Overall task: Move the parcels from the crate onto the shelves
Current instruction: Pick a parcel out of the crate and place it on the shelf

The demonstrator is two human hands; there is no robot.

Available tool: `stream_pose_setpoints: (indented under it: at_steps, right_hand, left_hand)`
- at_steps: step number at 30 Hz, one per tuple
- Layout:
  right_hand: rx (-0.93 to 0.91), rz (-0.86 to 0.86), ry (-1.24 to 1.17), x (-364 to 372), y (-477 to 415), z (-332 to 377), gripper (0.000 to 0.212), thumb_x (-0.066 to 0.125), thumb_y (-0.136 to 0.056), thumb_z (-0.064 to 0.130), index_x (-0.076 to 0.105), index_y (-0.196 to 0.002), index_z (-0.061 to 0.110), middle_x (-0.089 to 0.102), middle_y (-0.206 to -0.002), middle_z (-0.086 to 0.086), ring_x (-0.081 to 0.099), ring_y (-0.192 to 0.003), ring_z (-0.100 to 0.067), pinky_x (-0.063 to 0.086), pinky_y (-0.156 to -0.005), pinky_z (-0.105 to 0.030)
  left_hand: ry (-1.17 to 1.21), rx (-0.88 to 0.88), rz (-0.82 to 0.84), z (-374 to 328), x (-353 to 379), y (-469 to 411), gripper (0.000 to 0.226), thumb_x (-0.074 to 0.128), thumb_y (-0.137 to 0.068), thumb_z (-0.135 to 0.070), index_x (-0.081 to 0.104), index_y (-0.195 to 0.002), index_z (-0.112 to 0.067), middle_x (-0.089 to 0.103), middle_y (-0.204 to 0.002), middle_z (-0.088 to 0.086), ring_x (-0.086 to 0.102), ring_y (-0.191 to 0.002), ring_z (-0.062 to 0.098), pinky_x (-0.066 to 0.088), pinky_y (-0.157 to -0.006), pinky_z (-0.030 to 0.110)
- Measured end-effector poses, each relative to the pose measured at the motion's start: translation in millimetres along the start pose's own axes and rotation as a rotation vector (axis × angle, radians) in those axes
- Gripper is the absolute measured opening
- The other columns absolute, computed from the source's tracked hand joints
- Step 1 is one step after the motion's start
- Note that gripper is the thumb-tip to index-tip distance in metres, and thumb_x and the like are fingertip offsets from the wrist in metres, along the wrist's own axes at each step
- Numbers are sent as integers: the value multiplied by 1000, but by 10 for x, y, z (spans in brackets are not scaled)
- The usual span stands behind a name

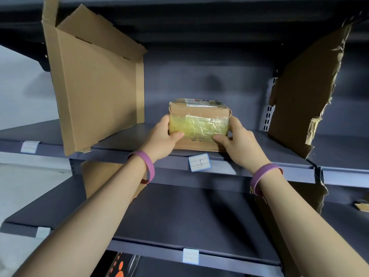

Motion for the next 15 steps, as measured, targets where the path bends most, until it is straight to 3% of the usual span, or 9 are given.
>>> stream_pose_setpoints:
  at_steps: [2,4,7,9,10,12,15]
  right_hand:
    - [9,-3,-2,8,57,27,66,63,-92,30,27,-147,23,62,-124,-13,54,-113,-39,45,-93,-40]
    - [-43,-100,43,15,197,56,81,67,-90,29,17,-153,22,59,-130,-12,52,-113,-38,43,-93,-37]
    - [-243,-308,68,37,561,154,63,69,-88,28,39,-143,19,59,-126,1,51,-109,-25,36,-92,-20]
    - [-365,-232,57,97,705,194,47,68,-89,28,53,-133,19,58,-120,12,53,-107,-20,33,-93,-11]
    - [-398,-152,87,144,730,202,45,68,-89,29,55,-131,20,57,-123,14,53,-108,-19,34,-95,-12]
    - [-412,-41,195,229,737,205,48,68,-88,29,56,-133,19,57,-131,11,52,-110,-20,39,-99,-26]
    - [-398,-81,277,274,755,239,41,71,-86,26,64,-126,17,62,-128,5,54,-111,-25,43,-95,-39]
  left_hand:
    - [-32,-4,2,35,23,35,47,58,-90,-19,42,-134,-21,58,-127,-4,55,-116,17,44,-98,36]
    - [-47,19,-114,102,44,187,61,60,-90,-24,30,-144,-21,49,-139,-2,50,-122,18,41,-103,38]
    - [25,221,-359,104,42,590,60,62,-86,-33,36,-139,-26,50,-128,-10,49,-116,6,38,-100,21]
    - [-21,374,-285,67,107,752,52,62,-82,-41,45,-130,-31,51,-117,-17,48,-112,1,33,-96,11]
    - [-81,419,-213,61,157,773,53,63,-79,-45,48,-128,-32,52,-117,-18,47,-112,2,31,-97,10]
    - [-235,471,-129,66,240,771,57,69,-74,-49,55,-125,-30,55,-117,-13,48,-112,8,30,-98,17]
    - [-361,479,-135,101,307,740,51,76,-73,-43,65,-119,-25,59,-114,-4,51,-109,20,33,-98,30]
Point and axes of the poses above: each hand's wrist, its own y-axis away from the middle knuckle, its own x-axis out of the palm, z = x × y, the point moved 4 cm from there along -y, towards the middle knuckle
